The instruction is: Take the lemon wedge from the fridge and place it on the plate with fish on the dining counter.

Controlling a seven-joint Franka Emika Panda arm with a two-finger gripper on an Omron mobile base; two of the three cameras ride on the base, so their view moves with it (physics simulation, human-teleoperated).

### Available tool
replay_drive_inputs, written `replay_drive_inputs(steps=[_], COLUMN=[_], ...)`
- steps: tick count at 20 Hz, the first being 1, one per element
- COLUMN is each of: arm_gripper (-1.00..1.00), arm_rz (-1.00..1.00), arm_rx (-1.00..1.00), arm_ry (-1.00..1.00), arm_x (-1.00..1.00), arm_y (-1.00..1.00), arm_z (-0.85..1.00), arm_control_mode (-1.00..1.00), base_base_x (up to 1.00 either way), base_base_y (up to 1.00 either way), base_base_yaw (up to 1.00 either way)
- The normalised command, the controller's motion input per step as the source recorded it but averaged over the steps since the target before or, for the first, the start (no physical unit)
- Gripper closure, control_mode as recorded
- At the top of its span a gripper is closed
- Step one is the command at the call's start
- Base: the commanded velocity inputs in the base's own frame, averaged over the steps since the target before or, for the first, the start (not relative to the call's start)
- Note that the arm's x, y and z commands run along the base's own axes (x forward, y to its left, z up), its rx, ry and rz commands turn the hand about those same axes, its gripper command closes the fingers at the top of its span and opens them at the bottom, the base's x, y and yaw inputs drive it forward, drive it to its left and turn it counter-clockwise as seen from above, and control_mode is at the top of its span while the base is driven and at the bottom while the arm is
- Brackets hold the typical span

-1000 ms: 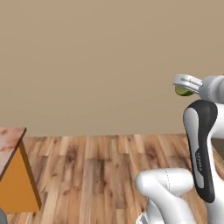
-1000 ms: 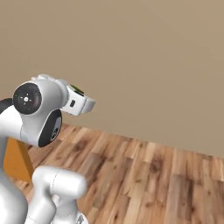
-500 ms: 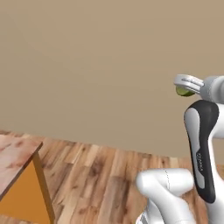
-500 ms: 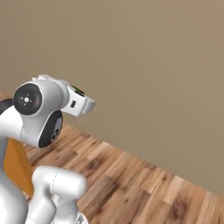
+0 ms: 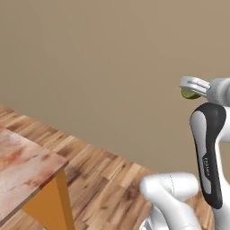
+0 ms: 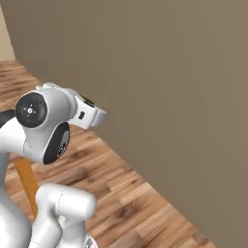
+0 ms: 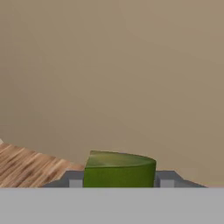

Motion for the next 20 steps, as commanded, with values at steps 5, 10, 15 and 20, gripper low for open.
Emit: replay_drive_inputs(steps=[5, 10, 15, 20], arm_gripper=[1.00, 1.00, 1.00, 1.00], arm_rz=[0.00, 0.00, 0.00, 0.00], arm_rx=[0.00, 0.00, 0.00, 0.00], arm_ry=[0.00, 0.00, 0.00, 0.00], arm_x=[0.00, 0.00, 0.00, 0.00], arm_y=[0.00, 0.00, 0.00, 0.00], arm_z=[0.00, 0.00, 0.00, 0.00], arm_control_mode=[1.00, 1.00, 1.00, 1.00], base_base_x=[0.73, 0.54, 0.72, 0.92], base_base_y=[0.00, -0.22, -0.65, -0.87], base_base_yaw=[0.61, 0.48, 0.29, 0.18])
